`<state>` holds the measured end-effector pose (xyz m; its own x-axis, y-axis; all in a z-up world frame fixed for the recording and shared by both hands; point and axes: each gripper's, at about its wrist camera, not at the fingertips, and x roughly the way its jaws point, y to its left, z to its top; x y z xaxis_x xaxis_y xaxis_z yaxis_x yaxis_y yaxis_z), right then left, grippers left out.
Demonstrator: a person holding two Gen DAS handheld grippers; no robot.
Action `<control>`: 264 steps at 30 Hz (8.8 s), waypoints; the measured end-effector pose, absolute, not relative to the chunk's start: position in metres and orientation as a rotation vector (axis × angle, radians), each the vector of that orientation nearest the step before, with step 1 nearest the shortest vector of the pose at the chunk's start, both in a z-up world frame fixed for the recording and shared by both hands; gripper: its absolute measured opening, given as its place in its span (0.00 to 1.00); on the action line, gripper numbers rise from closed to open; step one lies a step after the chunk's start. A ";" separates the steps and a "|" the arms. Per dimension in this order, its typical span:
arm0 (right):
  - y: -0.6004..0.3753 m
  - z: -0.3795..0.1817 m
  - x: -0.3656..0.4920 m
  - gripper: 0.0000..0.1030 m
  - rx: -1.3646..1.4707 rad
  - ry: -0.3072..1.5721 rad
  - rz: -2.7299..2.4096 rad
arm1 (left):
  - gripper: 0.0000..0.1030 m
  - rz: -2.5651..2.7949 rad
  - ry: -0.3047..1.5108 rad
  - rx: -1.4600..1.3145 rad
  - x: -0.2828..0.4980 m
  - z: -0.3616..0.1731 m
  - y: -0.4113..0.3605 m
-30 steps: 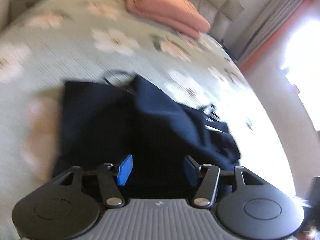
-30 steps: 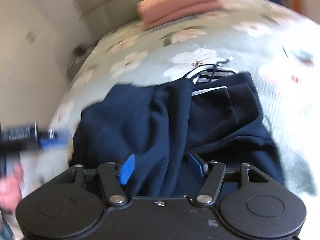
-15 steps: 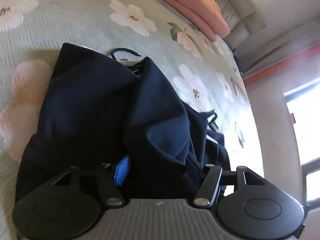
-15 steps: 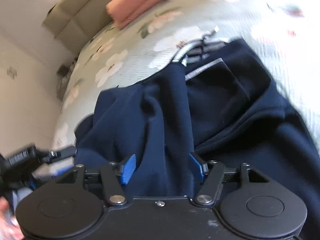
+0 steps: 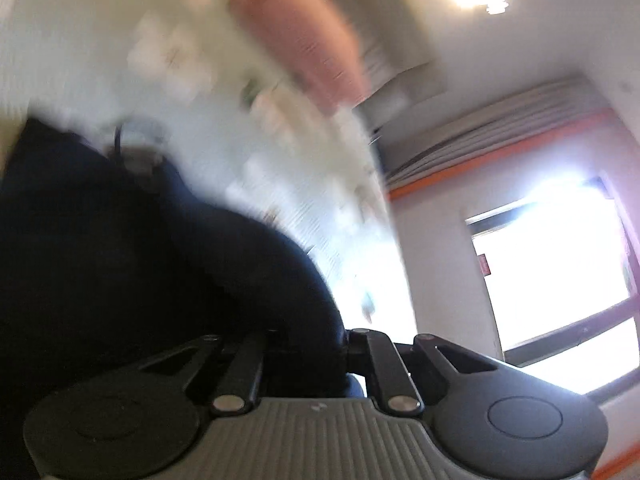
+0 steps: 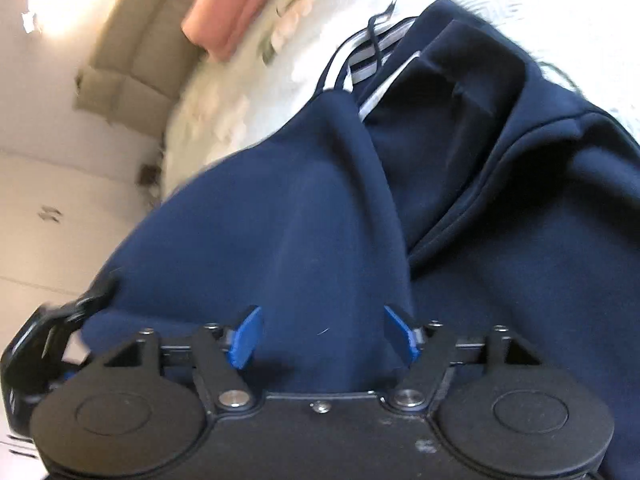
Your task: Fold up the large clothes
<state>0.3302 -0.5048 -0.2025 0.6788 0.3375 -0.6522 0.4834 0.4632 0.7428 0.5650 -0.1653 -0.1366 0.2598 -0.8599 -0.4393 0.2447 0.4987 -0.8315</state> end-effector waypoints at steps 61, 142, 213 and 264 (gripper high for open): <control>-0.406 -0.235 0.328 0.16 0.459 1.061 0.064 | 0.03 -0.631 1.376 -0.441 0.493 -0.273 -0.194; -0.589 -0.118 0.241 0.42 0.715 0.701 -0.434 | 0.18 -0.308 0.994 -0.433 0.498 -0.137 -0.027; -0.510 -0.079 0.363 0.06 -0.282 0.557 -0.318 | 0.10 -0.448 0.865 -0.362 0.604 -0.113 -0.126; -0.430 -0.203 0.342 0.28 0.038 1.103 -0.145 | 0.03 -0.302 1.130 -0.109 0.462 -0.222 -0.091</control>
<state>0.3418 -0.4303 -0.2031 0.4423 -0.0981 -0.8915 0.1358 0.9899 -0.0415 0.4622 -0.0909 -0.2218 0.3911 -0.2921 -0.8728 0.1824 0.9541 -0.2376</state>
